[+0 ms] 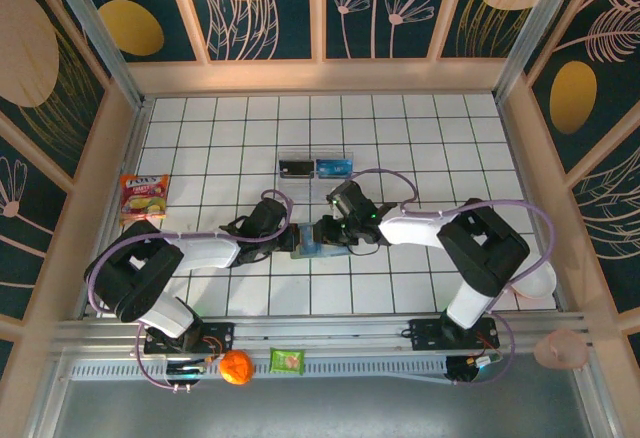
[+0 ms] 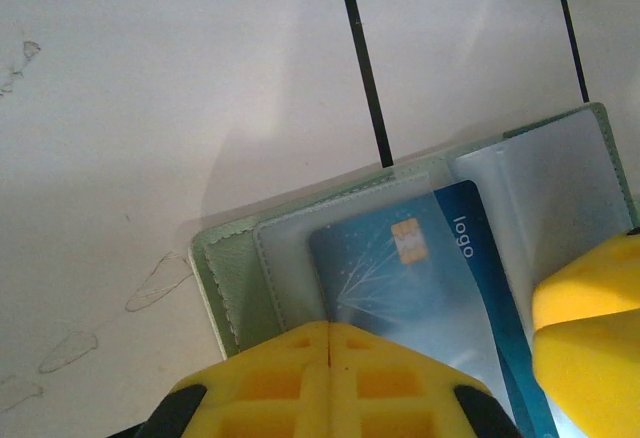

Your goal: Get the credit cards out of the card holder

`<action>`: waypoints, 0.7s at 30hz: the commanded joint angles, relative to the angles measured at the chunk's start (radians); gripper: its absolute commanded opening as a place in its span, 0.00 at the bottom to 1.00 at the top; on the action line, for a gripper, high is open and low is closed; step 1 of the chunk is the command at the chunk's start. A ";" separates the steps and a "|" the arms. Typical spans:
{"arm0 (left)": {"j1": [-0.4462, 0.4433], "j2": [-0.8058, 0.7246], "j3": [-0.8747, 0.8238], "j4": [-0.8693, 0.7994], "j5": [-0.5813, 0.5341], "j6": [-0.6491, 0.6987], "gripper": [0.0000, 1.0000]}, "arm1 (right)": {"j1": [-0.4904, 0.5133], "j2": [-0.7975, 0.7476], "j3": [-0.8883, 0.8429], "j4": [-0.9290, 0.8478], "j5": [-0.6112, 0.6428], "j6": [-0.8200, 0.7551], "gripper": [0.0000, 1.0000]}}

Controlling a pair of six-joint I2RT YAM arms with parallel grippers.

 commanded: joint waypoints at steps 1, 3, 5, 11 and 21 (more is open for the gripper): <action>-0.001 0.012 -0.029 -0.038 -0.010 0.004 0.00 | -0.006 0.027 -0.010 0.006 -0.019 0.022 0.27; -0.002 0.013 -0.029 -0.033 -0.006 0.005 0.00 | -0.006 0.034 -0.010 0.012 -0.030 0.027 0.27; -0.001 0.016 -0.029 -0.030 0.000 0.005 0.00 | -0.006 0.042 -0.011 0.023 -0.048 0.031 0.27; -0.001 0.023 -0.034 -0.014 0.018 0.002 0.00 | -0.012 0.056 -0.014 0.052 -0.080 0.042 0.24; -0.001 0.008 -0.032 -0.026 0.001 0.005 0.00 | -0.024 0.023 -0.057 0.074 -0.049 0.059 0.00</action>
